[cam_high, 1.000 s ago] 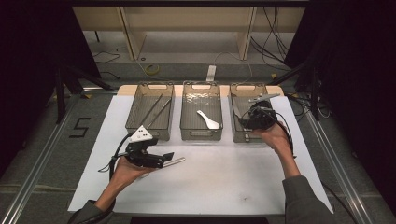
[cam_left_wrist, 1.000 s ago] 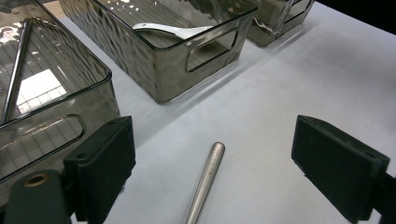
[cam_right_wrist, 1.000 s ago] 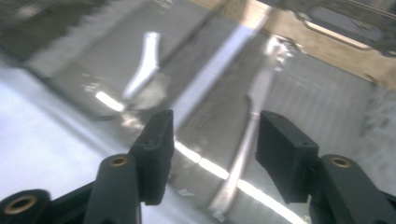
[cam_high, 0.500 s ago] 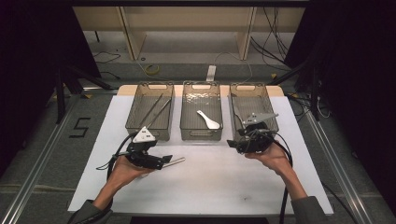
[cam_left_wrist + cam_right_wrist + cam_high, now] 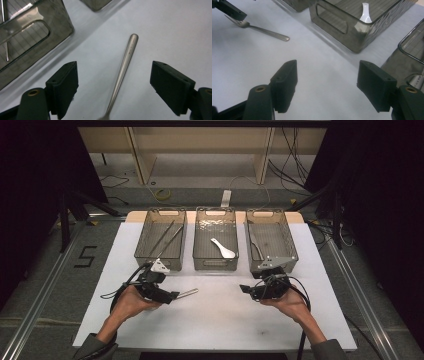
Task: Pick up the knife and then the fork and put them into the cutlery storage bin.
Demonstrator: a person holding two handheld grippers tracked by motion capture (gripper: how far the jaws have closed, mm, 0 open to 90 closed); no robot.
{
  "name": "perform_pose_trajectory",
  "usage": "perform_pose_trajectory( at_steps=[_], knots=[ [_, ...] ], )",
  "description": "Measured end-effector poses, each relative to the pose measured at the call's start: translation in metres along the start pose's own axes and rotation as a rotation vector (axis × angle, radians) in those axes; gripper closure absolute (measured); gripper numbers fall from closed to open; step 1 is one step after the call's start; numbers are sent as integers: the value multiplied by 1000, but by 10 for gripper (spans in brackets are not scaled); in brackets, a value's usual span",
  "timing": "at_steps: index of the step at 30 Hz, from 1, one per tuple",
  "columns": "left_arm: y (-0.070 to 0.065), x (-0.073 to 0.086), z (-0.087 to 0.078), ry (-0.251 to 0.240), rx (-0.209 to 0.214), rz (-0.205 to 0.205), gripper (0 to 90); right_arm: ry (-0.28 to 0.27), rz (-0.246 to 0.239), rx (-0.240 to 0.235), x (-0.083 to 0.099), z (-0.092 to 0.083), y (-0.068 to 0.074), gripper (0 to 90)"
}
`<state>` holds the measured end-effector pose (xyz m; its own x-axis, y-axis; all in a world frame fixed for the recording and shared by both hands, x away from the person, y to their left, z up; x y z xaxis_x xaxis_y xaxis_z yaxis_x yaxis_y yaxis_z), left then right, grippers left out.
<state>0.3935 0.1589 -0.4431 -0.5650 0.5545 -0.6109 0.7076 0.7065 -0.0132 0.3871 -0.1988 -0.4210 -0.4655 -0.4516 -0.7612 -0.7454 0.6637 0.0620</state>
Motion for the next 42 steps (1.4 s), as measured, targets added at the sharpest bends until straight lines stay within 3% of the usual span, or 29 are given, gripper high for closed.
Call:
perform_pose_trajectory(
  at_steps=[7, 12, 18, 23, 28, 31, 42],
  knots=[
    [0, -1, 2, 57, 8, -11, 263, -23, 5, 6, 8, 1, 6, 308],
    [-2, -2, 5, 88, 4, 20, 298, -15, 2, 9, 12, 1, 13, 305],
    [-2, -3, 9, 137, 9, 25, 347, -7, -4, 9, 16, 0, 18, 297],
    [-1, -2, 14, 173, 28, 18, 411, -8, -1, 11, 20, -3, 20, 297],
    [-3, -5, 19, 217, 43, 39, 471, 0, 0, 4, 23, -3, 21, 297],
    [-3, -7, 22, 244, 32, 61, 517, 6, -3, 2, 24, -2, 22, 297],
    [-2, -6, 32, 318, 50, 68, 645, 13, -12, -9, 25, -1, 26, 297]
  ],
)
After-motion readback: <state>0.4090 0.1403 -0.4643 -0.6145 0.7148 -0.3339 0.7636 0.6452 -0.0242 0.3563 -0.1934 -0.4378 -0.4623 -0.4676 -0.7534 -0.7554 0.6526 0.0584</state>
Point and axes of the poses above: each handheld gripper's, and its own axes: z roughly forward along the jaws, x roughly out of its underside, y roughly to its left, the point moved 1 cm from there along z, roughly forward along the jaws, and after that the axes turned 2 degrees about -y, right-handed, at the moved point
